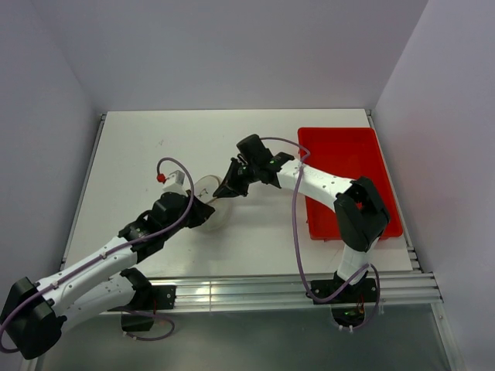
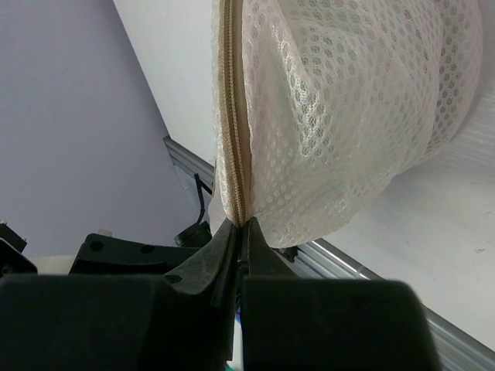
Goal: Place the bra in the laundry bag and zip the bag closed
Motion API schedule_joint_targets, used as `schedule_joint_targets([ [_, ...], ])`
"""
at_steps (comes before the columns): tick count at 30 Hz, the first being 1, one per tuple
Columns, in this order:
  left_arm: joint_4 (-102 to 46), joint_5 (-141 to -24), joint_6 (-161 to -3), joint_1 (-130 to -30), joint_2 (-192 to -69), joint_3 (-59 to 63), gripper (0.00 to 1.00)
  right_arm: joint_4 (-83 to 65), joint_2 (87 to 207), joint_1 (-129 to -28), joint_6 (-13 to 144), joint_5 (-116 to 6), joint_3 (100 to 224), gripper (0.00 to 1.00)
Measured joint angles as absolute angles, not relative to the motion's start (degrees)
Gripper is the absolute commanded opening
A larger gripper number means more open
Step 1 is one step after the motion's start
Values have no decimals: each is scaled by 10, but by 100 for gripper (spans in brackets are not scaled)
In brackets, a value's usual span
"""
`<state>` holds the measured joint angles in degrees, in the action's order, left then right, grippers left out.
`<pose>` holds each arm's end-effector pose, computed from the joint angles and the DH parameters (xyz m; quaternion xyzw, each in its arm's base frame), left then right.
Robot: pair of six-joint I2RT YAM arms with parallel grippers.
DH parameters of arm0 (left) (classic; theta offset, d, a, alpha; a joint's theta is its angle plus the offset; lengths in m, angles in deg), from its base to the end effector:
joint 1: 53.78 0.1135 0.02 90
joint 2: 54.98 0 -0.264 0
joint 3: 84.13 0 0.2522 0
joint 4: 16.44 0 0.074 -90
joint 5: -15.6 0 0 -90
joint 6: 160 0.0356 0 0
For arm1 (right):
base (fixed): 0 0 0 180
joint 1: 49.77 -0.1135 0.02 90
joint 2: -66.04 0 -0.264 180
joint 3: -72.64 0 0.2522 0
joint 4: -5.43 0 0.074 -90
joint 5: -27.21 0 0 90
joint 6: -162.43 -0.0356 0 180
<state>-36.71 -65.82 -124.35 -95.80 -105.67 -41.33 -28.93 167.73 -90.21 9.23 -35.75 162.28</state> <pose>0.1513 -0.1292 0.2316 -0.1301 0.8464 -0.3391 0.3895 0.2886 0.2672 0.2428 0.0930 0.9022 0.4180 0.0525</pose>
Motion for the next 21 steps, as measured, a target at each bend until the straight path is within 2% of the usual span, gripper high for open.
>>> schedule_joint_targets([
  [2,-368,-658,-1245,-958,-1056,-414,0,-291,1677,-902,93,-357,1625,0],
  [5,-367,-658,-1245,-956,-1054,-414,8,-294,1677,-902,97,-356,1633,0],
  [10,-386,-653,-1241,-954,-1051,-410,33,-301,1677,-897,110,-365,1641,0],
  [16,-446,-634,-1237,-951,-1022,-398,50,-304,1677,-875,121,-381,1646,1],
  [18,-460,-629,-1237,-951,-1008,-393,55,-304,1677,-873,123,-382,1646,5],
  [21,-478,-625,-1237,-951,-987,-383,56,-304,1676,-874,126,-382,1646,23],
])
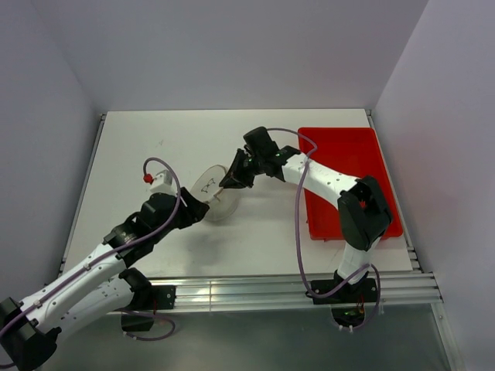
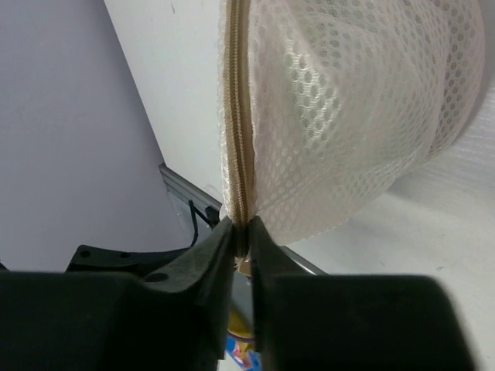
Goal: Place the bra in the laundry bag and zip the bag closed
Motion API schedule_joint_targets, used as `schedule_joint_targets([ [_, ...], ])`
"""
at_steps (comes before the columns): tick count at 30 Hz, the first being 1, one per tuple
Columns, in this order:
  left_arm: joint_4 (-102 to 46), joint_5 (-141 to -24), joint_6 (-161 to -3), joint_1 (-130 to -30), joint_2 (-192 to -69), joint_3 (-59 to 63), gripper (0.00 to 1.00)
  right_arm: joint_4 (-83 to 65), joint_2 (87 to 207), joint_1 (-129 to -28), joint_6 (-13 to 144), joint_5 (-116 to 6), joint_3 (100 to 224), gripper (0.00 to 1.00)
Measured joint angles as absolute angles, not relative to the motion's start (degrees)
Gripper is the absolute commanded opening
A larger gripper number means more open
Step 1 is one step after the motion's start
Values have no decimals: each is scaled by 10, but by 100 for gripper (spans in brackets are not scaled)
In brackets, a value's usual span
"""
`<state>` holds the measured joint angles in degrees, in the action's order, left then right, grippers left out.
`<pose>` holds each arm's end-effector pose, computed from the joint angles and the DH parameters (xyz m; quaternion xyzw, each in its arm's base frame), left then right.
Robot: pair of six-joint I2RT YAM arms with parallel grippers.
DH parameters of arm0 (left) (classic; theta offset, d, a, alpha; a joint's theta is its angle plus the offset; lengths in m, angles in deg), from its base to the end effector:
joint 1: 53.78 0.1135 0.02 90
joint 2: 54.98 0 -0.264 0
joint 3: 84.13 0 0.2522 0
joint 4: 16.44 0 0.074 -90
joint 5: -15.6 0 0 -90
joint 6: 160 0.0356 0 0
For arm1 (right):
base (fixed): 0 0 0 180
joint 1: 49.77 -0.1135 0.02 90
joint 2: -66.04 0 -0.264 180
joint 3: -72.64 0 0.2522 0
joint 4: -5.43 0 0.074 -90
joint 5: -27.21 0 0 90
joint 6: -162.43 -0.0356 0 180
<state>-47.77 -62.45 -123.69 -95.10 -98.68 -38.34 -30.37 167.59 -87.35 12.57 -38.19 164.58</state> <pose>0.1371 -0.1108 0.2519 -0.1448 0.8473 -0.3102 0.4060 0.3049 0.2534 0.2543 0.0954 0.9026 0.4086 0.0964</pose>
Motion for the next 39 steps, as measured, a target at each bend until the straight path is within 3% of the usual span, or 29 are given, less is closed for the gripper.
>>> schedule_joint_targets([
  [1,-485,-624,-1237,-951,-981,-378,57,-304,1675,-874,127,-382,1646,37],
  [4,-499,-620,-1236,-951,-975,-358,57,-304,1667,-874,133,-383,1646,61],
  [7,-509,-618,-1232,-951,-975,-336,57,-304,1653,-874,139,-385,1646,72],
  [12,-525,-610,-1218,-951,-982,-296,58,-321,1621,-874,155,-399,1646,78],
  [13,-529,-609,-1215,-951,-985,-285,59,-329,1611,-874,160,-408,1646,93],
  [15,-538,-606,-1206,-951,-992,-262,59,-338,1580,-874,179,-435,1640,100],
  [21,-556,-595,-1168,-950,-1004,-204,61,-348,1343,-875,253,-572,1553,100],
  [25,-565,-595,-1137,-949,-1004,-188,67,-325,1200,-875,294,-659,1483,100],
  [26,-568,-595,-1130,-949,-1003,-187,82,-317,1167,-875,302,-681,1460,100],
  [28,-580,-591,-1112,-948,-998,-187,84,-313,1112,-875,316,-724,1417,100],
  [39,-597,-565,-1076,-948,-971,-187,90,-298,1017,-875,363,-801,1305,100],
])
